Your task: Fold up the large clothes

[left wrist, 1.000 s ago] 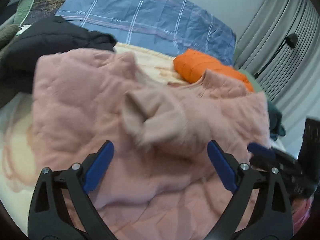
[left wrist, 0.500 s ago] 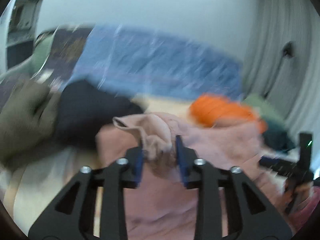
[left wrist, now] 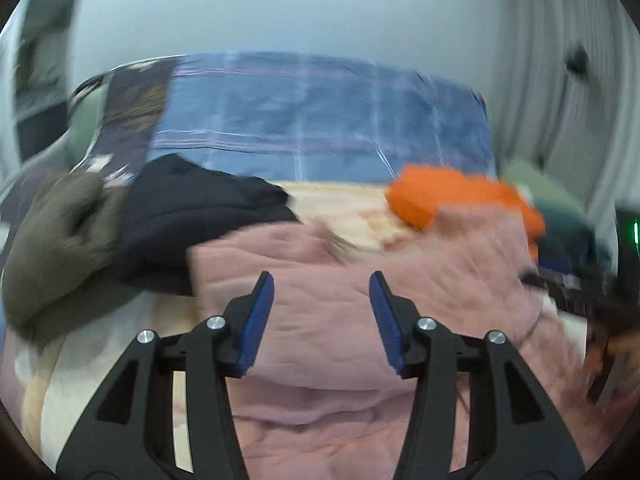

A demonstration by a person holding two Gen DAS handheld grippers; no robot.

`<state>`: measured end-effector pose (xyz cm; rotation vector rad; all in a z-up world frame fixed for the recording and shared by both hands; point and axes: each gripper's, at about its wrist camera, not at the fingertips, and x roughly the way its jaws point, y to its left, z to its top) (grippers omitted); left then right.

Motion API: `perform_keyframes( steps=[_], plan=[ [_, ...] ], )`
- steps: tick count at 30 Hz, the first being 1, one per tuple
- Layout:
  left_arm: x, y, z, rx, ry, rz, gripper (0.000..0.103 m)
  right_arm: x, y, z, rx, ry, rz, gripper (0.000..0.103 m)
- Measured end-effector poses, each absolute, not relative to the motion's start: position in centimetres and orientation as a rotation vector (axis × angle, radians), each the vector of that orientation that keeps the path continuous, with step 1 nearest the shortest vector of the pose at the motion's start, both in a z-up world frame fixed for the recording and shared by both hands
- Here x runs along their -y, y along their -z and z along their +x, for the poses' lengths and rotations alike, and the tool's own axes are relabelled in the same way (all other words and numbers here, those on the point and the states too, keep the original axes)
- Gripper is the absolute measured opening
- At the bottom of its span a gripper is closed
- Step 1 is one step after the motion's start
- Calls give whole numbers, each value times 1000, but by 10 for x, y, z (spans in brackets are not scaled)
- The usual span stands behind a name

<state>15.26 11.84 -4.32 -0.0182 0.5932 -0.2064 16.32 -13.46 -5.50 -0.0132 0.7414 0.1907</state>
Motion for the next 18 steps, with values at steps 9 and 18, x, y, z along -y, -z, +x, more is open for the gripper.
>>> perform_keyframes(
  steps=[9, 18],
  plan=[
    [-86, 133, 186, -762, 134, 151, 62, 139, 116, 187, -801, -134, -78, 65],
    [-99, 120, 183, -747, 162, 102, 62, 147, 110, 181, -795, -163, -36, 65]
  ],
)
